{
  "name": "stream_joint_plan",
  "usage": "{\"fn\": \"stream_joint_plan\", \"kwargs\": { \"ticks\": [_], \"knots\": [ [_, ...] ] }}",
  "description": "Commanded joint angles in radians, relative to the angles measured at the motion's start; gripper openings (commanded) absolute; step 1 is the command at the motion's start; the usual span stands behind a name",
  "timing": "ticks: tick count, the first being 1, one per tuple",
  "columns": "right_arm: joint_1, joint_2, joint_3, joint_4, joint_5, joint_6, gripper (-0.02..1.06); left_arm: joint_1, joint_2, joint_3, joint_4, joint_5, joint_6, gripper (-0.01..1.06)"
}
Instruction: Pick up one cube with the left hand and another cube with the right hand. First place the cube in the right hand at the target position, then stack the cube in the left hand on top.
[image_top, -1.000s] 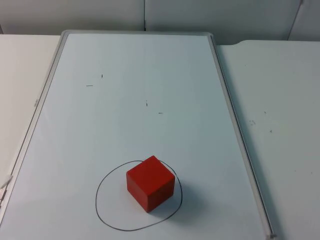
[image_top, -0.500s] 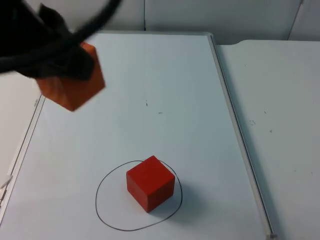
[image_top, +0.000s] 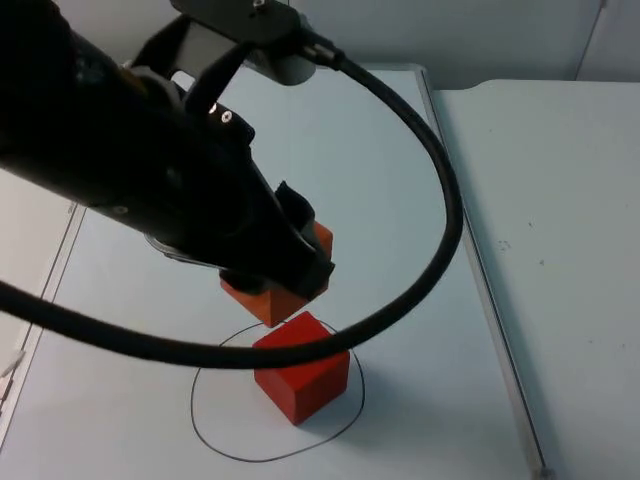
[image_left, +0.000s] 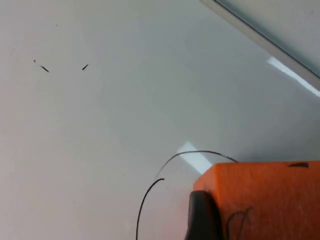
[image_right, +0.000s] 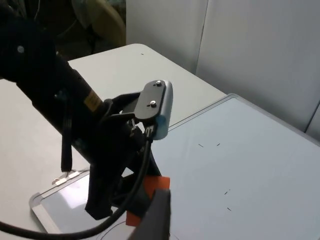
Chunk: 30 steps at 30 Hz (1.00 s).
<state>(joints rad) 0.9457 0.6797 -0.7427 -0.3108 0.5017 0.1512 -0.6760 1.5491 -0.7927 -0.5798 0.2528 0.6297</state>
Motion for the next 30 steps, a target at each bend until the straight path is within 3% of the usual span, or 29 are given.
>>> {"fn": "stream_joint_plan", "kwargs": {
  "ticks": [1,10,13,19,27,30],
  "knots": [
    [0.005,-0.005,0.005,-0.008,-0.014,-0.001,0.82,-0.008,0.012,-0.009,-0.013,-0.033,0.017,0.00],
    [0.005,-0.005,0.005,-0.008,-0.014,-0.001,0.82,-0.018,0.020,0.011,-0.018,-0.093,0.021,0.00],
    [0.005,-0.005,0.005,-0.008,-0.014,-0.001,0.82,-0.018,0.020,0.085,-0.043,-0.175,0.021,0.00],
    [0.005,-0.005,0.005,-0.008,-0.014,-0.001,0.82,-0.019,0.018,0.107,-0.045,-0.174,0.017,0.00],
    [0.005,-0.005,0.005,-0.008,-0.014,-0.001,0.82,-0.123,0.020,0.107,-0.062,-0.263,0.013,0.00],
    [0.005,-0.005,0.005,-0.008,-0.014,-0.001,0.82,-0.125,0.030,0.107,-0.065,-0.265,0.013,0.00]
  ]
}}
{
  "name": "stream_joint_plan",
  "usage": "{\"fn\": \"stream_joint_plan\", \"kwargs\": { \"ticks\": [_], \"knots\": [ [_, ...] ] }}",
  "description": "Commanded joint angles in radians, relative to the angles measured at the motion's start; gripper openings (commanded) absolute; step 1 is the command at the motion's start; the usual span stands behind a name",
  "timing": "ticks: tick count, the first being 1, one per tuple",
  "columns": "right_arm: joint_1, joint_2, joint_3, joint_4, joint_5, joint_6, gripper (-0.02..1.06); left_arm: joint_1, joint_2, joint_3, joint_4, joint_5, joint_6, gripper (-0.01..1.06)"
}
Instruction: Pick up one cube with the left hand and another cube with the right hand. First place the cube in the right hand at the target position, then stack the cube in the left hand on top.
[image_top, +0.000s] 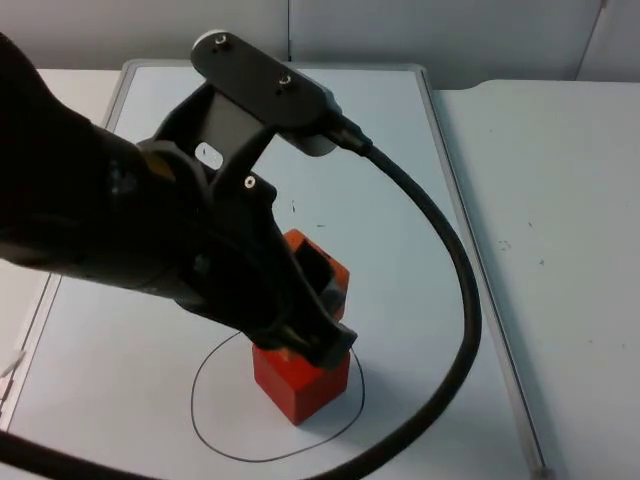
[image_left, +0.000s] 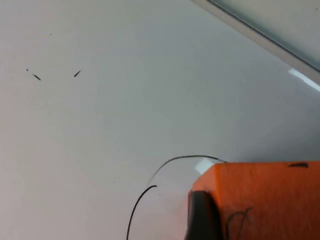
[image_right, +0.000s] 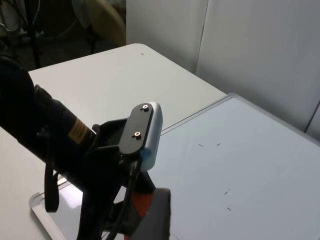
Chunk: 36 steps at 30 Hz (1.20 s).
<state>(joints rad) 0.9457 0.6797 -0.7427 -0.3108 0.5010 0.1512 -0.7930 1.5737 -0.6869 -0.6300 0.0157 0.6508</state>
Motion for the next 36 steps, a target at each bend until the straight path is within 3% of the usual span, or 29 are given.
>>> {"fn": "stream_joint_plan", "kwargs": {
  "ticks": [1,36],
  "knots": [
    [0.005,-0.005,0.005,-0.008,-0.014,-0.001,0.82,-0.008,0.012,0.002,-0.014,-0.031,-0.008,0.00],
    [0.005,-0.005,0.005,-0.006,-0.013,-0.001,0.82,-0.008,0.085,0.002,-0.017,-0.066,-0.053,0.00]
  ]
}}
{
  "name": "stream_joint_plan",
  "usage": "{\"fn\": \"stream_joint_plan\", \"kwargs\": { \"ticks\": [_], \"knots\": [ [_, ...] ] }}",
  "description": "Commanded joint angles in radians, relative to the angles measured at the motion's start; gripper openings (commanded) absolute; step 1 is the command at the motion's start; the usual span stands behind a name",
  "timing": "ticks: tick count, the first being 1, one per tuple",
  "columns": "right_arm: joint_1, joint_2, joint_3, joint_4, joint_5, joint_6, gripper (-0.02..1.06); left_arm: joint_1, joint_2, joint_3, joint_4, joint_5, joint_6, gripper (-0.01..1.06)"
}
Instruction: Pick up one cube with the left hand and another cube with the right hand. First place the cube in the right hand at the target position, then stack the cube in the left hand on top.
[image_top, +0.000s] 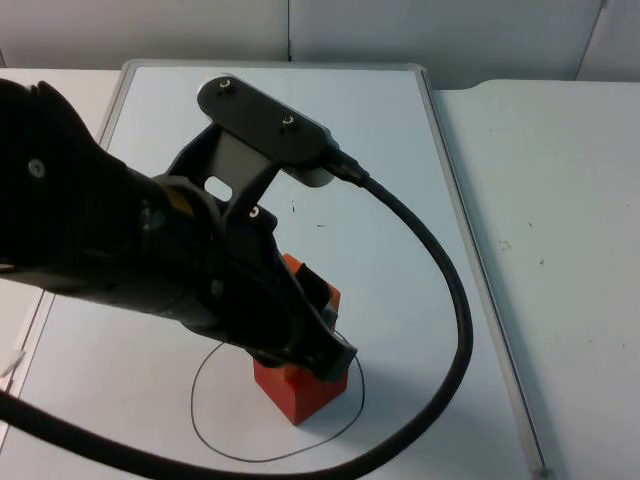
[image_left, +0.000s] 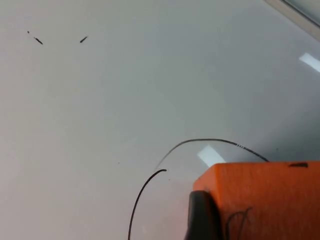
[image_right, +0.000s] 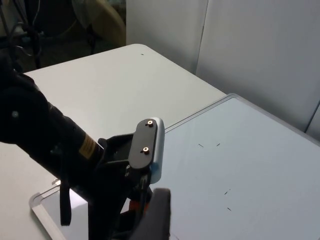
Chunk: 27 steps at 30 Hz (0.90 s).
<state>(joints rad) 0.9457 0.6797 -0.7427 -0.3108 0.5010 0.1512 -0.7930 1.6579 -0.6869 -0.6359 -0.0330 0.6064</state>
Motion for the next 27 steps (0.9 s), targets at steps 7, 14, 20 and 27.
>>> {"fn": "stream_joint_plan", "kwargs": {
  "ticks": [7,14,20,27],
  "knots": [
    [0.005,-0.005,0.005,-0.006,-0.013,-0.001,0.82,-0.008,0.000,0.002,-0.011,-0.024,-0.013,0.00],
    [0.005,-0.005,0.005,-0.006,-0.013,-0.001,0.82,-0.008,0.007,0.002,-0.011,-0.028,-0.022,0.00],
    [0.005,-0.005,0.005,-0.006,-0.013,-0.001,0.82,-0.008,0.012,0.002,-0.011,-0.032,-0.041,0.00],
    [0.005,-0.005,0.005,-0.006,-0.013,-0.001,0.82,-0.008,0.040,0.002,-0.011,-0.039,-0.054,0.00]
  ]
}}
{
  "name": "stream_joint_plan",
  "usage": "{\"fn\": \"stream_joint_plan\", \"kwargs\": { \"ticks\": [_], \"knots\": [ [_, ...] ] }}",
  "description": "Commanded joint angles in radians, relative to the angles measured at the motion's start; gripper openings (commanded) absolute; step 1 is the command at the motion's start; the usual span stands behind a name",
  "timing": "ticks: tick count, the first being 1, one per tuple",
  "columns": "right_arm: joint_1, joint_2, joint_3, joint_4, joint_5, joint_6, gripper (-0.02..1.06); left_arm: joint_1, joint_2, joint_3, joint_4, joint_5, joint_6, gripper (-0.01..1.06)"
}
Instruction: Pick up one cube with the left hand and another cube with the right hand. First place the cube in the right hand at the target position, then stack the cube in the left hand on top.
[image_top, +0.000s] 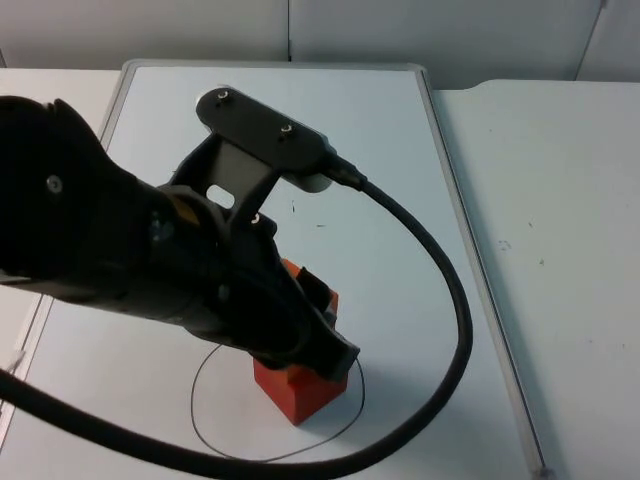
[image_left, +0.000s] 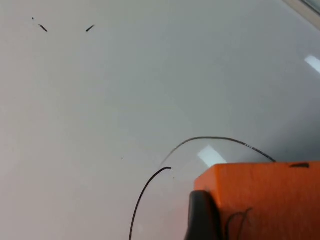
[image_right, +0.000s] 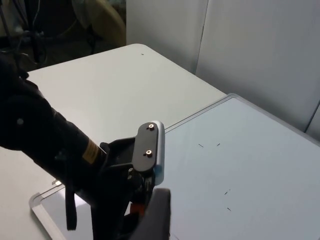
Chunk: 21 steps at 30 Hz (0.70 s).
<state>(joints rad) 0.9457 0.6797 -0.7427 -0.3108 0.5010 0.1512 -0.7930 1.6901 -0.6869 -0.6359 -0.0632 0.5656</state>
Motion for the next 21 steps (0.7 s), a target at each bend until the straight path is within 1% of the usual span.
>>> {"fn": "stream_joint_plan", "kwargs": {
  "ticks": [1,7,16,17,18,19,20,21],
  "knots": [
    [0.005,-0.005,0.005,-0.006,-0.013,-0.001,0.82,-0.008,0.008,0.002,-0.011,-0.009,-0.014,0.00],
    [0.005,-0.005,0.005,-0.006,-0.013,-0.001,0.82,-0.008,0.008,0.002,-0.011,-0.015,-0.025,0.00],
    [0.005,-0.005,0.005,-0.006,-0.013,-0.001,0.82,-0.008,0.008,0.002,-0.011,0.010,-0.023,0.00],
    [0.005,-0.005,0.005,-0.006,-0.013,-0.001,0.82,-0.008,0.008,0.002,-0.011,0.016,-0.024,0.03],
    [0.005,-0.005,0.005,-0.006,-0.013,-0.001,0.82,-0.008,0.008,0.002,-0.011,0.018,-0.024,0.08],
    [0.005,-0.005,0.005,-0.006,-0.013,-0.001,0.82,-0.008,0.008,0.002,-0.011,0.018,-0.024,0.08],
    [0.005,-0.005,0.005,-0.006,-0.013,-0.001,0.82,-0.008,0.008,0.002,-0.011,0.023,-0.024,0.15],
    [0.005,-0.005,0.005,-0.006,-0.013,-0.001,0.82,-0.008,0.008,0.002,-0.011,0.027,-0.024,0.30]
  ]
}}
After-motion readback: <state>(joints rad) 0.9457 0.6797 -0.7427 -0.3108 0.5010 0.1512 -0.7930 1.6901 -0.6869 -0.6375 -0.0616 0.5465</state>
